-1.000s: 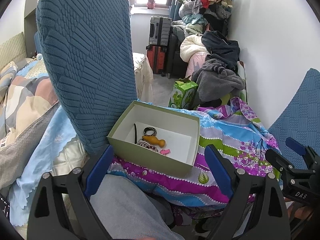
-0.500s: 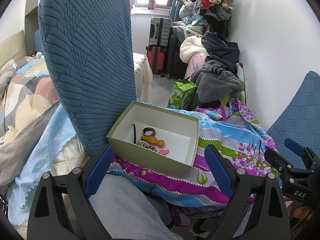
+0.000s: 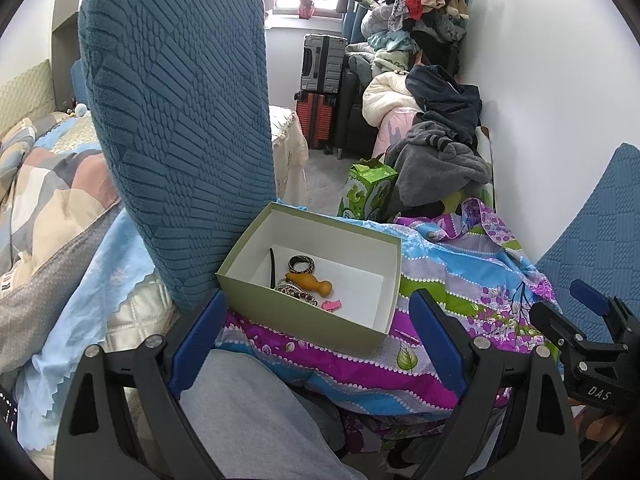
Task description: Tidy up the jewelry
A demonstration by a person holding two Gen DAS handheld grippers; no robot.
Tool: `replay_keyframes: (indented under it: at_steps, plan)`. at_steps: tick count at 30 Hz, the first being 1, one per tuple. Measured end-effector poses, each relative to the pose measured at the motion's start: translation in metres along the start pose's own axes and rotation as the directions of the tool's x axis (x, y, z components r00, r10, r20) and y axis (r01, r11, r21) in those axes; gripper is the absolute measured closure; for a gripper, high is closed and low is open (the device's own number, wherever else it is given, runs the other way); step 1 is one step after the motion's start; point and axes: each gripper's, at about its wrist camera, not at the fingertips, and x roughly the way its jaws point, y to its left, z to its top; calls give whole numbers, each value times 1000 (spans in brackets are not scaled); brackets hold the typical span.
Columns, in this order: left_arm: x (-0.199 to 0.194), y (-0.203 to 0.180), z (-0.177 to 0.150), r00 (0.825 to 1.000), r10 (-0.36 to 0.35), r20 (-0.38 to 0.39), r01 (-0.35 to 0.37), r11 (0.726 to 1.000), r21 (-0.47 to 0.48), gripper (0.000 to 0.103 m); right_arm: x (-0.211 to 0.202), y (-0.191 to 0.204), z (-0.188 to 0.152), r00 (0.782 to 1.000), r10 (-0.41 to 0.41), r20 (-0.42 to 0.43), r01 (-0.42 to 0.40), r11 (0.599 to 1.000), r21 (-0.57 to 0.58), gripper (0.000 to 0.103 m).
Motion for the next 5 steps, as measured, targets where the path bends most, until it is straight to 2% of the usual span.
replay_keyframes:
  at_steps: [5]
  plan:
    - [1, -1, 0, 1000, 2, -2, -2, 1000, 1, 11, 0, 1, 0, 1000, -1, -1, 1, 1000, -1, 0]
